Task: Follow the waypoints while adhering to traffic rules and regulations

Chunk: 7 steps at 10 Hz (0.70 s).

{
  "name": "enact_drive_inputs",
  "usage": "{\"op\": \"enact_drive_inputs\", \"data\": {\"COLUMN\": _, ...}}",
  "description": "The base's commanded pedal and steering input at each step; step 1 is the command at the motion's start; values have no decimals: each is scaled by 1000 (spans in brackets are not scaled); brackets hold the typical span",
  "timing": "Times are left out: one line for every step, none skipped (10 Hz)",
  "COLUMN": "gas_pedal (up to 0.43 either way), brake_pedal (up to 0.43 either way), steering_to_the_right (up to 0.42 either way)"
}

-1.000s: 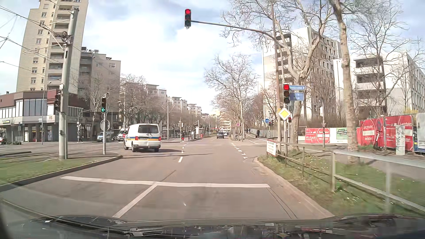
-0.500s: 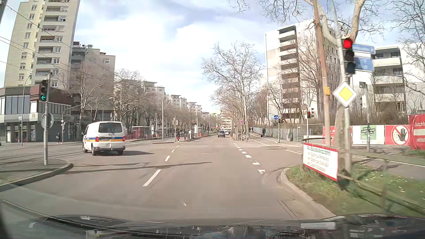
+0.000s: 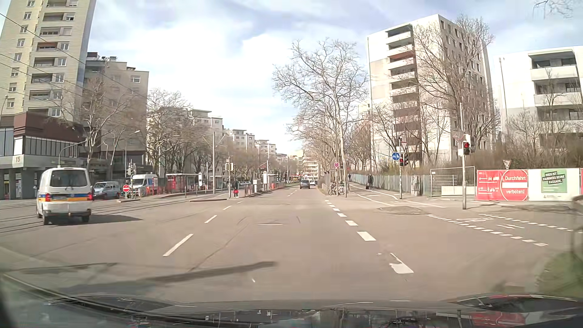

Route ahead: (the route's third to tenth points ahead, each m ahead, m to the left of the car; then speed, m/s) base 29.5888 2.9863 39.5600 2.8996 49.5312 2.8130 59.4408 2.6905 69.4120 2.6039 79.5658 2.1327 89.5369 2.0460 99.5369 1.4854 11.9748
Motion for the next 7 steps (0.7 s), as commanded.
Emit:
{"op": "enact_drive_inputs", "data": {"gas_pedal": 79, "brake_pedal": 0, "steering_to_the_right": 1}}
{"op": "enact_drive_inputs", "data": {"gas_pedal": 79, "brake_pedal": 0, "steering_to_the_right": 1}}
{"op": "enact_drive_inputs", "data": {"gas_pedal": 79, "brake_pedal": 0, "steering_to_the_right": 2}}
{"op": "enact_drive_inputs", "data": {"gas_pedal": 79, "brake_pedal": 0, "steering_to_the_right": 2}}
{"op": "enact_drive_inputs", "data": {"gas_pedal": 67, "brake_pedal": 0, "steering_to_the_right": 3}}
{"op": "enact_drive_inputs", "data": {"gas_pedal": 67, "brake_pedal": 0, "steering_to_the_right": 4}}
{"op": "enact_drive_inputs", "data": {"gas_pedal": 59, "brake_pedal": 0, "steering_to_the_right": 4}}
